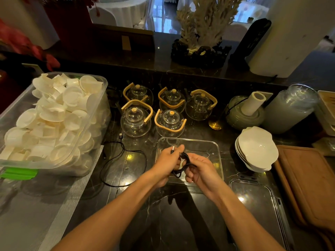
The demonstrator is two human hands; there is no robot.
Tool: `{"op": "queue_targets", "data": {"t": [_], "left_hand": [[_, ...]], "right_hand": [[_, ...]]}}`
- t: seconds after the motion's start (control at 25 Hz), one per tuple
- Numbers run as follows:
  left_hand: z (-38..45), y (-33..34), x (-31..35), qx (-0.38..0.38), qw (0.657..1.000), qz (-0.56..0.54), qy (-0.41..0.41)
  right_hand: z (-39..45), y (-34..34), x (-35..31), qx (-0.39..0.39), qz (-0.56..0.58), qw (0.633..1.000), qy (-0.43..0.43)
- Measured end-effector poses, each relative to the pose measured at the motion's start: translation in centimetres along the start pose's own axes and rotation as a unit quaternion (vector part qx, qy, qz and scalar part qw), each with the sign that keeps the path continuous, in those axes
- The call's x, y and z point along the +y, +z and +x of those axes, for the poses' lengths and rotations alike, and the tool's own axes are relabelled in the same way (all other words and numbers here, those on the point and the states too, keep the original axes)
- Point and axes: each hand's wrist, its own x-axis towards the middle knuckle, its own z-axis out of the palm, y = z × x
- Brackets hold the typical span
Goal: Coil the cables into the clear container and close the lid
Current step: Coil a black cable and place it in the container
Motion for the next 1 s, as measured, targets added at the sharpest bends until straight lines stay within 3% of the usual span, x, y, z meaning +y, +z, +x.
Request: {"op": "queue_targets", "data": {"t": [0.12,0.24,0.36,0.52,0.56,0.6,0.68,0.76,0.88,1.0], "left_hand": [[0.1,-0.2,0.0,-0.005,1.0,-0.006,-0.006],[0.4,-0.1,0.1,-0.003,0.999,0.038,0.008],[0.4,0.0,-0.1,0.013,0.995,0.097,0.031],[0.1,-0.4,0.0,0.008,0.996,0.086,0.035],[0.0,-0.4,0.0,0.002,0.996,0.082,0.033],[-0.1,-0.4,-0.1,-0.002,0.996,0.081,0.032],[-0.4,-0.2,0.0,-0.01,0.995,0.088,0.044],[-0.6,-0.2,0.3,-0.027,0.99,0.118,0.075],[-0.8,-0.3,0.5,-0.063,0.979,0.155,0.112],[-0.1,-0.8,0.4,-0.053,0.985,0.142,0.088]], "right_hand": [[-0.1,0.9,0.2,0.063,-0.154,0.984,-0.069],[-0.5,1.1,-0.1,0.055,-0.28,0.951,-0.115],[-0.6,1.4,-0.1,0.091,-0.425,0.882,-0.182],[-0.7,1.2,-0.4,0.148,-0.537,0.768,-0.317],[-0.7,1.2,-0.5,0.156,-0.515,0.776,-0.33],[-0.7,1.5,-0.6,0.162,-0.453,0.818,-0.316],[-0.5,2.0,-1.4,0.18,-0.296,0.911,-0.226],[-0.4,2.2,-2.2,0.192,-0.172,0.957,-0.131],[-0.5,2.0,-3.4,0.181,-0.091,0.977,-0.064],[-0.6,1.5,-3.8,0.152,-0.112,0.982,-0.022]]}}
